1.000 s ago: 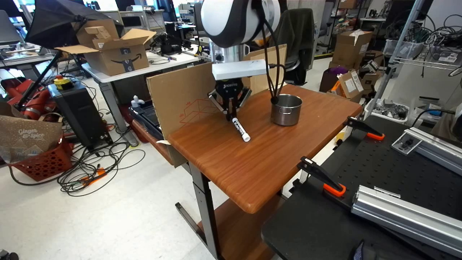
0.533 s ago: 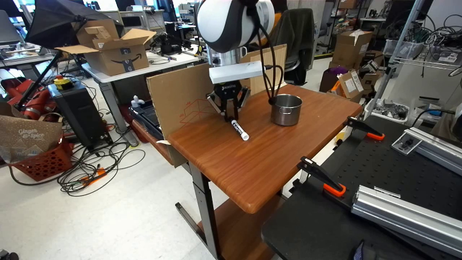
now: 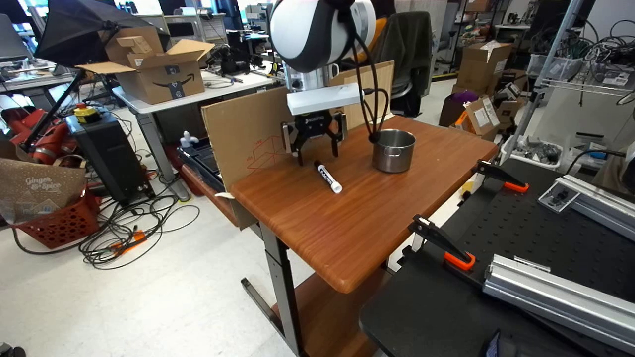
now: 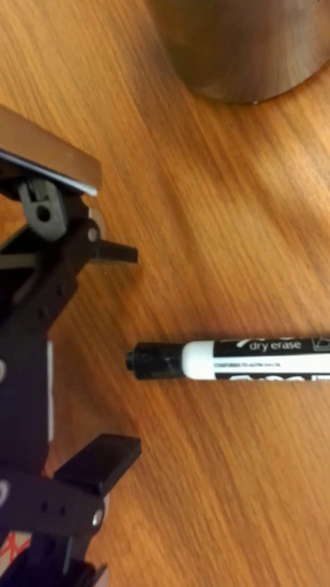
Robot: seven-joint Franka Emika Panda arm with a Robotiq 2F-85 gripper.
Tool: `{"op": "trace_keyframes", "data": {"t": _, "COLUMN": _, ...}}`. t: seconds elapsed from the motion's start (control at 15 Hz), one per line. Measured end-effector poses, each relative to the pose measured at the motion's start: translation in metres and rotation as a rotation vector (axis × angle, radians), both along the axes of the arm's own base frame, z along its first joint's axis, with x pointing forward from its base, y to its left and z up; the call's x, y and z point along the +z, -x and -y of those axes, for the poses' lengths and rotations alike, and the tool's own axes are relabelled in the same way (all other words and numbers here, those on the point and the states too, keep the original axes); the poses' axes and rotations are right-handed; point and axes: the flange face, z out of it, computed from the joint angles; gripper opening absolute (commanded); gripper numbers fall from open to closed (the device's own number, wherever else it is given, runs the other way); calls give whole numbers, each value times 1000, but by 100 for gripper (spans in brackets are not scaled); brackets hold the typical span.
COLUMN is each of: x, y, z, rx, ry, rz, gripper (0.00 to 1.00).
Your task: Put the marker on the desk
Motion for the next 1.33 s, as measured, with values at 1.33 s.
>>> {"op": "trace_keyframes", "data": {"t": 1.33, "x": 103, "y": 39, "z": 6, "rx": 63, "ry": -46, "rz": 84, "gripper": 100}}
